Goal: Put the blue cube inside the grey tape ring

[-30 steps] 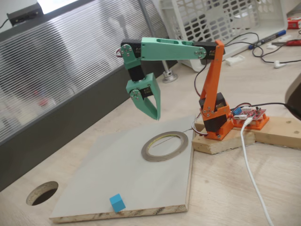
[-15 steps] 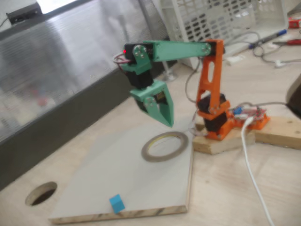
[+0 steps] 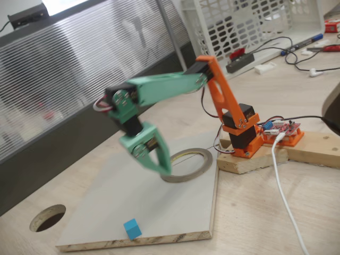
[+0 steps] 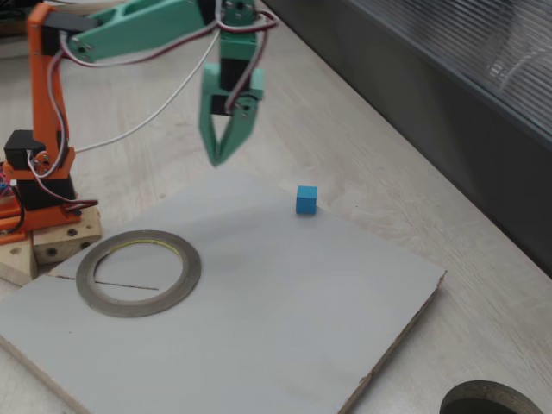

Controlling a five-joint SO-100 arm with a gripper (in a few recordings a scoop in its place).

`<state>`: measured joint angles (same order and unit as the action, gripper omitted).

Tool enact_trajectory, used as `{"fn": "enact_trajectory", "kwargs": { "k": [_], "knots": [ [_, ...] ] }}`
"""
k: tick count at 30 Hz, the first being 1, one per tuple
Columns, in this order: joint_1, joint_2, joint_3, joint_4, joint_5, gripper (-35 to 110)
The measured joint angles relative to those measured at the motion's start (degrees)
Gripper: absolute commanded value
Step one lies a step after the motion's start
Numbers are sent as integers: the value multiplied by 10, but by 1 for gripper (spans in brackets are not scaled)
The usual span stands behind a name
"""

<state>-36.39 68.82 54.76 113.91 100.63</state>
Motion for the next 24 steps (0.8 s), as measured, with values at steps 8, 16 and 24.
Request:
{"fn": "enact_trajectory", "kwargs": {
  "k": [8,16,24],
  "knots": [
    [0,-200,-265,0,0,0],
    [-2,-223,-290,-37,0,0],
    [-1,-223,-290,-142,-2,0]
  ]
}}
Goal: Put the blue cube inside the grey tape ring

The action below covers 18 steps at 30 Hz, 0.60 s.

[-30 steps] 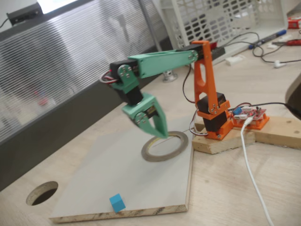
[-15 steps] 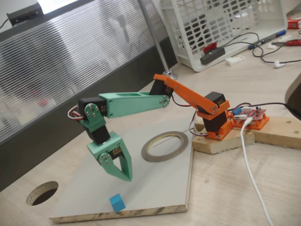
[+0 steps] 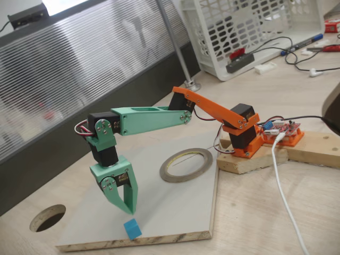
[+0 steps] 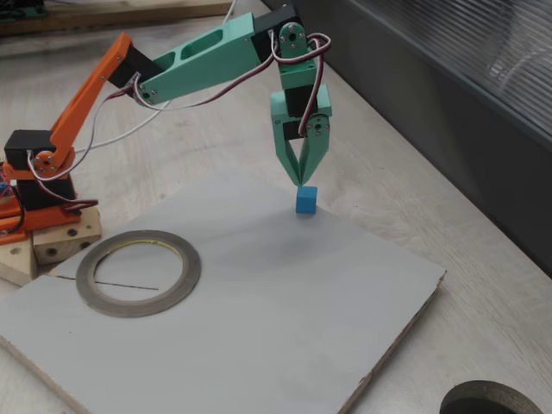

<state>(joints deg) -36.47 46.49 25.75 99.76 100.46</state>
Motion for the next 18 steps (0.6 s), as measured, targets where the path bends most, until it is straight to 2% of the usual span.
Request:
{"fn": "enact_trajectory", "kwargs": {
  "k": [18],
  "knots": [
    [1,-4,0,-11,-1,0]
  ]
}}
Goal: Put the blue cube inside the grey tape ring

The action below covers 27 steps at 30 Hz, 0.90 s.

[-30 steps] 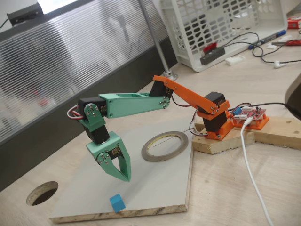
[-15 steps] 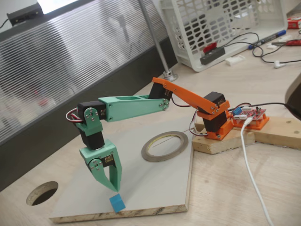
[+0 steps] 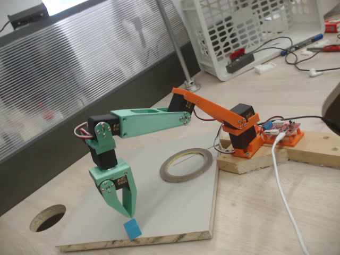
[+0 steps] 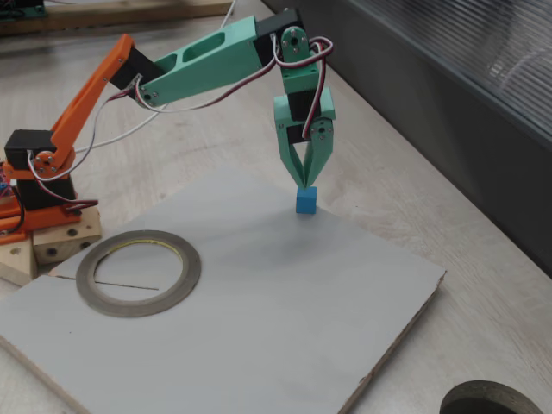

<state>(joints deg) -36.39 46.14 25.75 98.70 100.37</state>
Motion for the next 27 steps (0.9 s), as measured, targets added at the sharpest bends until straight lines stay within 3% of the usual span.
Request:
{"fn": "enact_trajectory", "kwargs": {
  "k": [18,22,27],
  "knots": [
    [0,0,0,-1,0,2],
    [0,0,0,-1,0,19],
    [0,0,0,39,0,54]
  ]
}}
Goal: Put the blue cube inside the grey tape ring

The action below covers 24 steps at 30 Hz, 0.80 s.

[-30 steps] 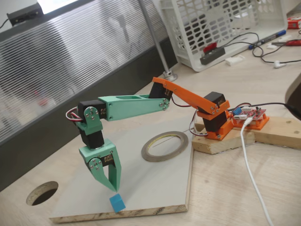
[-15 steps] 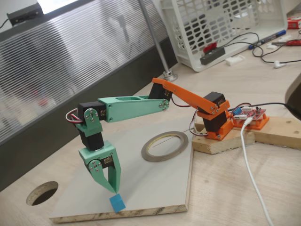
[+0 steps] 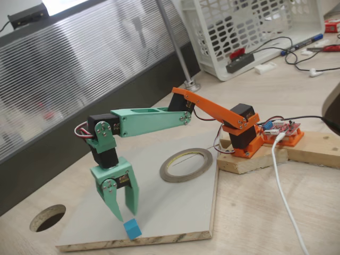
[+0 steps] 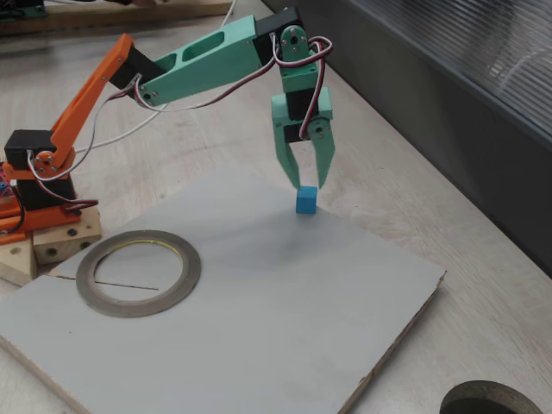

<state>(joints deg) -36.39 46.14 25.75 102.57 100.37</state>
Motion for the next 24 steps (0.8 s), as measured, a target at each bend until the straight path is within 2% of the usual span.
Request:
{"fn": "enact_trajectory", "kwargs": {
  "k": [4,8,19,24],
  "knots": [
    [0,0,0,83,0,81],
    [-1,0,0,112,1,96],
    [0,0,0,114,2,98],
    [0,-58,-2,114,3,98]
  ]
}}
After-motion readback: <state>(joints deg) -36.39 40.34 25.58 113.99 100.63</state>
